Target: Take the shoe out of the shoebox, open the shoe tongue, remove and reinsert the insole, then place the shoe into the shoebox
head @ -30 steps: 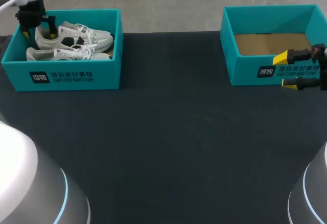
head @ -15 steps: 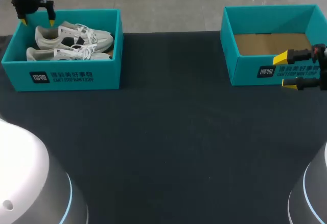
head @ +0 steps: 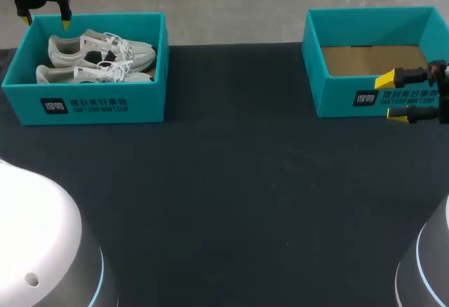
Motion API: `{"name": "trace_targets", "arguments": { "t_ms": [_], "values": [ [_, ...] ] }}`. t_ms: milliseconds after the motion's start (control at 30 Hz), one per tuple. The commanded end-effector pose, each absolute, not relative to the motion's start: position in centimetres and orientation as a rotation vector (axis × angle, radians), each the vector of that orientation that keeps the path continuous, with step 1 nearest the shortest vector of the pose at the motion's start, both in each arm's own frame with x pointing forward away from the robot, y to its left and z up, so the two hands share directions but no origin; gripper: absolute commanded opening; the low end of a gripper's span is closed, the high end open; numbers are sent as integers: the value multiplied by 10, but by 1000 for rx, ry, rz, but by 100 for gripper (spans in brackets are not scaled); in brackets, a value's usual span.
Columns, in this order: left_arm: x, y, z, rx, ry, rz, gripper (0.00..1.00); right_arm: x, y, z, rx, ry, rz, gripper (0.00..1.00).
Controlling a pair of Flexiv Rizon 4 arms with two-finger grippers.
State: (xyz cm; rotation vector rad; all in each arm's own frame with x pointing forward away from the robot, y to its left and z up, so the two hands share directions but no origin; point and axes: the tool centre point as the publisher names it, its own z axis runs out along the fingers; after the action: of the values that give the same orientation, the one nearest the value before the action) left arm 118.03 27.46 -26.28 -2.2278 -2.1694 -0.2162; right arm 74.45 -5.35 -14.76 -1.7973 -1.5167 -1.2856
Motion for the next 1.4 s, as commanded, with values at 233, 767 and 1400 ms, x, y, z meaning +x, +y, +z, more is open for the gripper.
{"name": "trace_targets", "arguments": {
  "t_ms": [233,767,1400],
  "values": [
    [1145,276,-262,-2284,-2113,-154,100,744,-53,-147,-1802,-1517,-1282,100],
    [1088,272,-270,-2394,-2103,-137,100,744,-53,-147,-1802,-1517,-1282,100],
    [1066,274,-298,-2349,-2148,-63,46,744,-53,-147,-1802,-1517,-1282,100]
  ]
}}
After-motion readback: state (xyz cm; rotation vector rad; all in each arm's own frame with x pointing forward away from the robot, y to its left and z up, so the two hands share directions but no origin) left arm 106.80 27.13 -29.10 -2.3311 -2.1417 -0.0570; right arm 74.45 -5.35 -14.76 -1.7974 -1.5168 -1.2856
